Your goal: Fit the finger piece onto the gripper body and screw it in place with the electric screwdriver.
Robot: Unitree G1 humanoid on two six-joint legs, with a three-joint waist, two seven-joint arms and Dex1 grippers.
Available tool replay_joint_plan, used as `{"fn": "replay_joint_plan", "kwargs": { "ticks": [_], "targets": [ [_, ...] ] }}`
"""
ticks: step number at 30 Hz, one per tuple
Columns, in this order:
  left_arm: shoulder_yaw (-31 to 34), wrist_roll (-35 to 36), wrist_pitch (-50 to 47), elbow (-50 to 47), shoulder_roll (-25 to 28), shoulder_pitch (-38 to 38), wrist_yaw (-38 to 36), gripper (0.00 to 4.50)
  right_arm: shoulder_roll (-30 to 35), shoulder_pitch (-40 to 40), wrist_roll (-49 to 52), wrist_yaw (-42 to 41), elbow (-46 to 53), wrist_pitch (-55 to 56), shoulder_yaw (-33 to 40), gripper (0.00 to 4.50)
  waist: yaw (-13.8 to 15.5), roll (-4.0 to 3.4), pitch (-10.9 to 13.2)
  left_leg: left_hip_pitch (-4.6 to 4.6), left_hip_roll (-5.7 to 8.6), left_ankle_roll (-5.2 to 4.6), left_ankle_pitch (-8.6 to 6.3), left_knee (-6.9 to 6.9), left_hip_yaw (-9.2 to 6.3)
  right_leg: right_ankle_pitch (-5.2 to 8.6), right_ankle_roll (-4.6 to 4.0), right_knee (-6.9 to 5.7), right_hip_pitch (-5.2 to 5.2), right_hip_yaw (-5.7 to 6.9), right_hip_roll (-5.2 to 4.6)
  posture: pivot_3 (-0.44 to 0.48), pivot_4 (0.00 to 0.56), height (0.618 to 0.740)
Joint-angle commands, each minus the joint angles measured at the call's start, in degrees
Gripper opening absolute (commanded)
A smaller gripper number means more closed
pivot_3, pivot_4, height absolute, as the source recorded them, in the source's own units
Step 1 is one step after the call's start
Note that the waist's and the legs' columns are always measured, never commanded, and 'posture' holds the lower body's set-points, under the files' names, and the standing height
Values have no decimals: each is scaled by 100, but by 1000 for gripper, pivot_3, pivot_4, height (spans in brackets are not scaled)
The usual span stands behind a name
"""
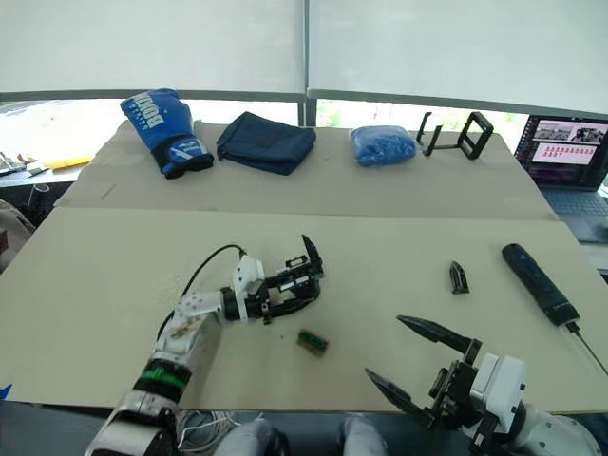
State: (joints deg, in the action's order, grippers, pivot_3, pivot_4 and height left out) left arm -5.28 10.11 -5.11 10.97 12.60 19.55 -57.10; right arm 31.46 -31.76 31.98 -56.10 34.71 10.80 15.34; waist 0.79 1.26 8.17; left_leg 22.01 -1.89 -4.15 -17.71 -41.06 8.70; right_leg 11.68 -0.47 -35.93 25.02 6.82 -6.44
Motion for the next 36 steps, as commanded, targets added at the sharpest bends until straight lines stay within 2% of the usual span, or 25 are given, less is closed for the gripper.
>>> {"fn": "replay_joint_plan", "kwargs": {
  "ticks": [1, 10, 20, 26, 27, 28, 30, 36],
  "targets": [
    [-134, -176, -432, -1163, -90, -171, 782, 2306, 56, 39, 172, -153, 26, 102, 22, 4500, 33, -1, 0, -1, 0, 1, 1, 0, -6, 0, 0, 0, -4, 2, 0, 0, 150, 740],
    [-369, -501, -1090, -1690, -408, -533, 2111, 2306, 58, 75, 188, -220, 72, 14, -45, 4500, 82, -4, -1, -1, 2, 5, 3, 2, -16, 0, -1, 0, -7, 8, 1, 0, 150, 740],
    [-659, -614, -1035, -1538, -349, -652, 2413, 2306, 72, 156, 112, -42, 216, -91, -133, 4500, 131, -6, -2, -2, 3, 7, 4, 2, -17, 0, -2, 0, -7, 13, 1, 0, 150, 740],
    [-581, -451, -990, -1347, -173, -641, 2248, 2306, 34, 163, 50, 103, 301, -92, -299, 4500, 132, -10, -4, -3, 2, 8, 4, 2, -17, 0, -3, 0, -7, 14, 1, 0, 150, 740],
    [-526, -376, -1022, -1325, -118, -612, 2176, 3335, 26, 208, 44, 139, 276, -86, -303, 4500, 132, -10, -4, -4, 2, 8, 5, 3, -17, 0, -3, 0, -7, 13, 1, 0, 150, 740],
    [-472, -295, -1079, -1317, -55, -582, 2100, 3597, 26, 240, 37, 160, 255, -80, -310, 4500, 132, -10, -4, -4, 2, 9, 5, 2, -17, 0, -3, -1, -7, 15, 1, 0, 150, 740],
    [-409, -146, -1117, -1325, 71, -539, 1908, 4432, 33, 278, 24, 180, 222, -69, -333, 4500, 132, -11, -5, -6, 2, 11, 6, 3, -17, 0, -3, -1, -7, 17, 2, 0, 150, 740],
    [-369, 291, -734, -883, 1072, -199, 287, 4432, -21, 446, -22, 271, 168, -38, -408, 4500, 131, -14, -6, -6, 2, 17, 10, 3, -16, 1, -4, -7, -3, 25, 5, 0, 150, 740]
  ]
}}
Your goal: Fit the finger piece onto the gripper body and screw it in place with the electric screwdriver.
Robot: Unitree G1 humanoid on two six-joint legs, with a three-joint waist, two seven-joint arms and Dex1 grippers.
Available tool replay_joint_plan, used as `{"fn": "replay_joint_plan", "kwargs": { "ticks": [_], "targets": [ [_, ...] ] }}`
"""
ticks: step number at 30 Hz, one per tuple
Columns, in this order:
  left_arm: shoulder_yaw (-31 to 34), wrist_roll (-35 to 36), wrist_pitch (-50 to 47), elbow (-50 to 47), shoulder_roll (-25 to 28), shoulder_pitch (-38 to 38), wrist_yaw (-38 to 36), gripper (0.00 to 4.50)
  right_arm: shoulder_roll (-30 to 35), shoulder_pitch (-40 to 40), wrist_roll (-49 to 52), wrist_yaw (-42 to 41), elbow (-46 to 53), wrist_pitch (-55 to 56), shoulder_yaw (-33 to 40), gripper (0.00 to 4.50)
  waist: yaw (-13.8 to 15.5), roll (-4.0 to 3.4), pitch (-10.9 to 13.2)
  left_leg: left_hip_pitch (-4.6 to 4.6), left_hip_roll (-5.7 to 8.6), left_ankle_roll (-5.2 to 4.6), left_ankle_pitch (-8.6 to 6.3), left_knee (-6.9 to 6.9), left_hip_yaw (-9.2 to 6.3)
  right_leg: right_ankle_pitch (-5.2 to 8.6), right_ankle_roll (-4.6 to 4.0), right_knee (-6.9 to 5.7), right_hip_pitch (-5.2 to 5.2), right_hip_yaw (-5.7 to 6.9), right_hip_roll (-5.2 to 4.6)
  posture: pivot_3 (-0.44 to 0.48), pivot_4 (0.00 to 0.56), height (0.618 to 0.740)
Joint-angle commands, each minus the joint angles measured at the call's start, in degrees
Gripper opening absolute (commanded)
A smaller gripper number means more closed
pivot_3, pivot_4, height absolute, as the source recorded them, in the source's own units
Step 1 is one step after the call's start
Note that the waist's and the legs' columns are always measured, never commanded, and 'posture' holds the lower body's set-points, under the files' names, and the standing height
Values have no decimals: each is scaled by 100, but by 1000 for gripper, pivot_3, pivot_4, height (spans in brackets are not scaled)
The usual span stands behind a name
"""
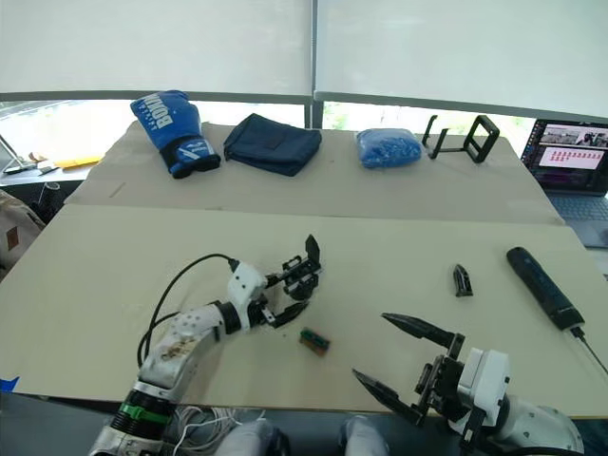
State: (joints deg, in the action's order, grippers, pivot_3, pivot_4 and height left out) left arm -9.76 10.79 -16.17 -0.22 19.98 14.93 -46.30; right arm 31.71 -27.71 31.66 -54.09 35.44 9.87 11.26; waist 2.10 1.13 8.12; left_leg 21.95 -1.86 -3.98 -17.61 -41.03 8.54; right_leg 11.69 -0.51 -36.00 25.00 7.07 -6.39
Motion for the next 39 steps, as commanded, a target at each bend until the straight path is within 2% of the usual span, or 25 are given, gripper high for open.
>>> {"fn": "replay_joint_plan", "kwargs": {
  "ticks": [1, 5, 10, 15, 17, 22, 24, 25, 27, 29, 30, 33, 35, 39],
  "targets": [
    [85, 285, 516, 474, 461, 409, -1097, 4432, -48, 36, 10, 75, 98, 58, 2, 4500, 0, -2, 0, 1, 0, 1, 1, 0, 0, 0, 0, 0, 1, 2, 2, 0, 150, 740],
    [-65, 132, 1540, 1937, 637, 1198, -2055, 4432, -49, -41, 15, 35, 57, 91, 26, 4500, 25, -4, -2, 3, 3, 3, 1, -1, 1, 1, 0, 1, 0, 5, 2, 0, 150, 740],
    [-206, 12, 2474, 3728, 329, 2180, -3025, 4432, -52, -34, 3, 23, 43, 93, 16, 4500, 17, -3, -1, 6, 15, 1, 2, -5, 5, 1, 1, 1, -2, 6, 6, 0, 150, 740],
    [-112, -312, 3432, 5461, -80, 3018, -3108, 4432, -105, -219, -94, 54, 144, 163, -2, 4500, -5, 0, 0, 12, 14, 0, 2, -22, 7, 1, 1, -1, 0, 4, 20, 0, 150, 740],
    [-73, -451, 3890, 5811, -224, 3220, -2888, 4432, -106, -267, -111, 63, 149, 181, 43, 4500, -4, 1, 0, 14, 14, -2, 1, -23, 5, 1, 2, -1, 1, 5, 19, 0, 150, 740],
    [-37, -617, 4098, 6408, -473, 3447, -2867, 4432, -91, -330, -134, 88, 199, 193, 84, 4500, -16, 1, 0, 17, 13, -23, -12, -37, 5, -2, 4, -1, 0, 1, 14, 0, 150, 740],
    [3, -632, 4110, 6525, -551, 3487, -2873, 4432, -76, -359, -156, 75, 211, 200, 89, 4500, -15, 1, 0, 18, 13, -28, -15, -38, 4, -2, 5, -1, 0, 1, 12, 0, 150, 740],
    [52, -613, 4047, 6546, -604, 3500, -2801, 4198, -71, -366, -160, 71, 215, 197, 92, 4500, -15, 1, 0, 18, 13, -30, -16, -38, 4, -2, 5, -1, 0, 1, 11, 0, 150, 740],
    [122, -611, 3993, 6542, -655, 3476, -2777, 3592, -56, -361, -151, 75, 235, 175, 101, 4500, -1, 1, 0, 18, 13, -51, -28, -39, 4, -2, 6, -1, -1, 2, 8, 0, 150, 740],
    [173, -607, 4006, 6485, -646, 3385, -2852, 2620, -40, -351, -141, 78, 248, 158, 118, 4500, 0, 1, 0, 20, 13, -52, -29, -47, 4, -3, 6, -2, -2, 5, 5, 0, 150, 740],
    [220, -575, 4090, 6422, -631, 3312, -2881, 2280, -30, -345, -137, 81, 246, 152, 139, 4500, -4, 1, 0, 23, 12, -51, -29, -54, 3, -3, 7, -3, -2, 5, 5, 0, 150, 740],
    [528, -239, 4029, 6020, -674, 3128, -2900, 2294, -101, -128, 184, 448, 301, -114, 330, 4500, -33, 0, -1, 25, 11, -51, -29, -61, 4, -3, 8, -4, -2, 2, 2, 0, 150, 740],
    [626, -63, 3765, 5409, -729, 2909, -2803, 2294, -7, 76, 381, 565, 281, -267, 497, 4500, -70, 0, -1, 29, 11, -50, -28, -63, 3, -4, 10, -4, 0, 1, -3, 0, 150, 740],
    [498, -159, 2741, 3353, -878, 2075, -1827, 2294, 250, 101, 409, 195, 74, -255, 626, 4500, -81, 1, 1, 37, 12, -49, -28, -66, 0, -9, 16, -2, 1, -2, -7, 0, 150, 740]
  ]
}}
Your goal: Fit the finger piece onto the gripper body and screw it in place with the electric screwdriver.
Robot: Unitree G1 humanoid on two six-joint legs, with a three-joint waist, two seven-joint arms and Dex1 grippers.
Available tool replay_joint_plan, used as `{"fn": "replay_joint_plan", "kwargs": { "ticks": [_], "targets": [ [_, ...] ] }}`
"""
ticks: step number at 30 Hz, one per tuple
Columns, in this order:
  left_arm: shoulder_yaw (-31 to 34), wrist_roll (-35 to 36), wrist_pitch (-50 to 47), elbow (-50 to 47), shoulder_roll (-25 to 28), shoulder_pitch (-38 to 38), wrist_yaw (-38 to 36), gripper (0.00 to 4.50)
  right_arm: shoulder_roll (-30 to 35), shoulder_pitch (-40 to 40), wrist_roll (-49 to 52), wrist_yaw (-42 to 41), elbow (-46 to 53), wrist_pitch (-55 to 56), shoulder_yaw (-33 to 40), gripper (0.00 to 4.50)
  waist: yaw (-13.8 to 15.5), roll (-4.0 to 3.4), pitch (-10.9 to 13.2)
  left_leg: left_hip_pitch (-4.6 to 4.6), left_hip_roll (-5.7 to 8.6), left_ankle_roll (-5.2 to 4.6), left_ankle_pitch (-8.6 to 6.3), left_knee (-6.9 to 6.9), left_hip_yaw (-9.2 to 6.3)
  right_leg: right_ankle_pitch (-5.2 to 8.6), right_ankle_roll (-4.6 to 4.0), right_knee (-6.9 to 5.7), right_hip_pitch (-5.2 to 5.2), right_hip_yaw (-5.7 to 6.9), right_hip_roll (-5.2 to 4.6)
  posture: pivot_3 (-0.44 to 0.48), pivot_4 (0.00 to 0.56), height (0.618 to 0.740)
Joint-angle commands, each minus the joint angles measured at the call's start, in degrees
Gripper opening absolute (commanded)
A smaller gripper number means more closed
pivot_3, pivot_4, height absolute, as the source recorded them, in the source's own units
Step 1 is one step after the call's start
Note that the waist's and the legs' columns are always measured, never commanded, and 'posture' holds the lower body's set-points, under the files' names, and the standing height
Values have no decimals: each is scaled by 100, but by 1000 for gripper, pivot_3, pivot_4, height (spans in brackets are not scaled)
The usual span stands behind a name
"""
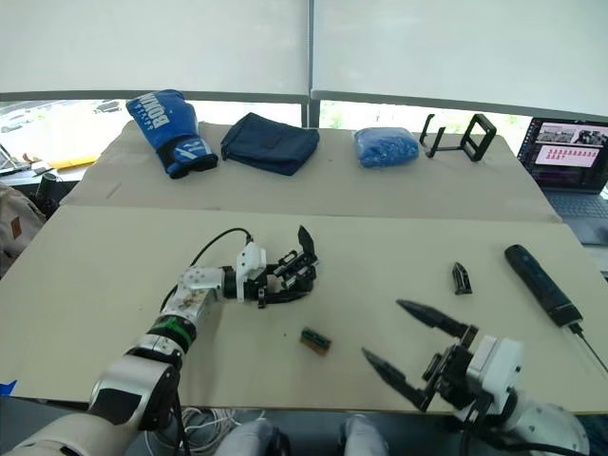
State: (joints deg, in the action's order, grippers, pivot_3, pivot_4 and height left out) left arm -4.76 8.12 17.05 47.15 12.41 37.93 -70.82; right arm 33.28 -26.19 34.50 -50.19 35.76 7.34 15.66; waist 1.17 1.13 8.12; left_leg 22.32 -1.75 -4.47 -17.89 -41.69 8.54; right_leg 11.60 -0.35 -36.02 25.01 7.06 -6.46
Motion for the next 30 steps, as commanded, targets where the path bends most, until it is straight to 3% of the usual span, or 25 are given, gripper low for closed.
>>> {"fn": "replay_joint_plan", "kwargs": {
  "ticks": [1, 5, 10, 20, 30],
  "targets": [
    [-35, 76, -809, -1740, -133, -377, 801, 2294, 111, -67, 128, -234, 22, 9, 193, 4500, 25, 0, 0, 2, 0, 0, 0, 0, -2, 0, 1, 1, 0, -1, -1, 0, 150, 740],
    [-222, -238, -1650, -3161, -288, -1316, 1898, 2294, 97, -240, 32, -454, -58, 129, 147, 4500, 26, -1, 0, 2, 0, 0, 0, 0, -6, 1, 3, 0, -3, -4, 0, 0, 150, 740],
    [-409, -539, -2409, -4030, -409, -1881, 2846, 2294, 29, -364, -74, -580, -66, 192, 50, 4500, 25, -3, -1, -10, -2, -2, -2, 0, -7, 2, 5, 0, -11, -4, -2, 0, 150, 740],
    [-759, -585, -3062, -4552, -502, -2020, 3436, 2294, -8, -535, -158, -676, 34, 161, -63, 4500, 49, -7, -3, -9, -5, 1, -1, 0, -8, 1, 4, -1, -10, -5, -7, 0, 150, 740],
    [-1032, -726, -3184, -4644, -414, -1987, 3608, 2294, -332, -344, -61, -151, 169, -43, -240, 4500, 117, -12, -6, -8, -5, 1, -2, 0, -9, 1, 4, 3, -9, -6, -12, 0, 150, 740]
  ]
}}
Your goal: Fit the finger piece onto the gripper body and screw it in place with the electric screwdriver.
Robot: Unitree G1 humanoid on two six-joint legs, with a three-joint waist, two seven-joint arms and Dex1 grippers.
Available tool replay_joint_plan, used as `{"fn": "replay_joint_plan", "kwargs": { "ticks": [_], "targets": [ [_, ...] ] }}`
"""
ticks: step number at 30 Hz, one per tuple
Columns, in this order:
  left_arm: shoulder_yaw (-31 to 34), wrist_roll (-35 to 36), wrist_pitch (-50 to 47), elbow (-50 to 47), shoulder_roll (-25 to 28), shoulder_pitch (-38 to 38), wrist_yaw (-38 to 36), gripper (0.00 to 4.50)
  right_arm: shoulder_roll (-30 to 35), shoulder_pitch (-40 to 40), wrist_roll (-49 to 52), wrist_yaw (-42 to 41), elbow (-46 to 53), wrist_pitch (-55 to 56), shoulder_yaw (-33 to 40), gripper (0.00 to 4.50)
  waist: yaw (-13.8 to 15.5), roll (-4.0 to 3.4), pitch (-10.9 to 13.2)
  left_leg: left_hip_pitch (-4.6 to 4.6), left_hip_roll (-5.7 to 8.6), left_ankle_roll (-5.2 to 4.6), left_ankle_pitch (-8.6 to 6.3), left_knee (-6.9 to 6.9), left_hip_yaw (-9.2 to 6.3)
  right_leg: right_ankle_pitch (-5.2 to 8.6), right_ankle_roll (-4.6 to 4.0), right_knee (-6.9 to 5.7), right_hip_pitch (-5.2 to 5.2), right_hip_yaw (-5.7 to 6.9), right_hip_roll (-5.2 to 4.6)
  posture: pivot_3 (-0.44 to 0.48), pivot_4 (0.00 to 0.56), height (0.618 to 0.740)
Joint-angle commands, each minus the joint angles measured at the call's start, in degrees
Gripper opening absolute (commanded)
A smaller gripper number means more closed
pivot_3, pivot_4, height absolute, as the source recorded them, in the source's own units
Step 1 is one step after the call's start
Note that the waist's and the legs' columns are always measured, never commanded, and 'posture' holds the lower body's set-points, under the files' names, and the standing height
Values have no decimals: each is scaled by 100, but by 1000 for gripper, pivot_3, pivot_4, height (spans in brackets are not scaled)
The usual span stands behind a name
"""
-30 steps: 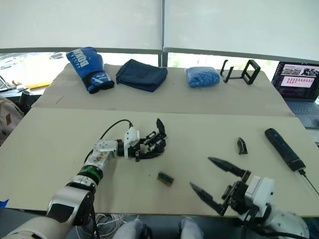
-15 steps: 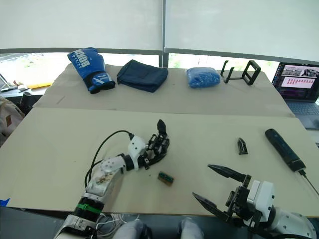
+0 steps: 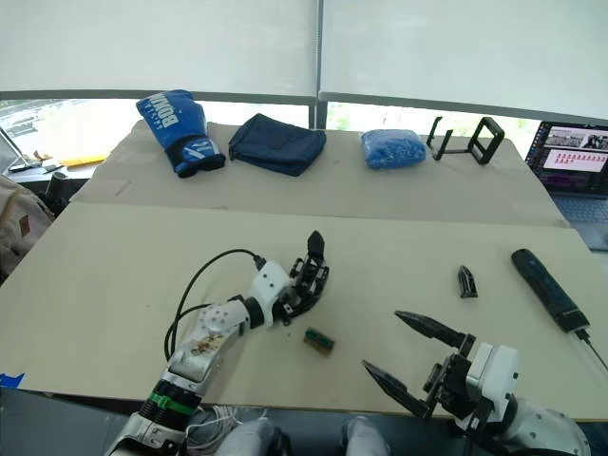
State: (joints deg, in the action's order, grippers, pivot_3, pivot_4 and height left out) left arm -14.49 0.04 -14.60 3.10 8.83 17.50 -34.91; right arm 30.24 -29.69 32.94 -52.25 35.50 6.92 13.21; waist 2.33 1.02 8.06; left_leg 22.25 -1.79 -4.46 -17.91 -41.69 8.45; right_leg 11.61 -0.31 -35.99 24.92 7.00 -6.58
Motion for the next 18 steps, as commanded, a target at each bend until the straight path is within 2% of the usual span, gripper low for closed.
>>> {"fn": "replay_joint_plan", "kwargs": {
  "ticks": [1, 14, 18],
  "targets": [
    [-63, 90, -46, -232, -65, 61, 29, 2294, -33, 32, 111, 83, 180, -11, 10, 4500, 2, 0, 0, 0, 0, 0, 0, 0, -2, 0, 0, 1, -1, 0, 0, 0, 150, 740],
    [-212, 93, -150, 11, -269, 126, 143, 2294, -30, -46, -12, -85, 30, 112, -58, 4500, 16, -1, 0, 0, 1, -2, 0, 0, -2, 0, 0, 1, -3, 3, 1, 0, 150, 740],
    [-255, 98, -215, -29, -299, 113, 130, 2294, -166, 2, 34, 153, 73, 39, -46, 4500, 17, -2, -1, 0, 1, -3, -1, 0, -1, 0, 1, 1, -4, 3, 1, 0, 150, 740]
  ]
}}
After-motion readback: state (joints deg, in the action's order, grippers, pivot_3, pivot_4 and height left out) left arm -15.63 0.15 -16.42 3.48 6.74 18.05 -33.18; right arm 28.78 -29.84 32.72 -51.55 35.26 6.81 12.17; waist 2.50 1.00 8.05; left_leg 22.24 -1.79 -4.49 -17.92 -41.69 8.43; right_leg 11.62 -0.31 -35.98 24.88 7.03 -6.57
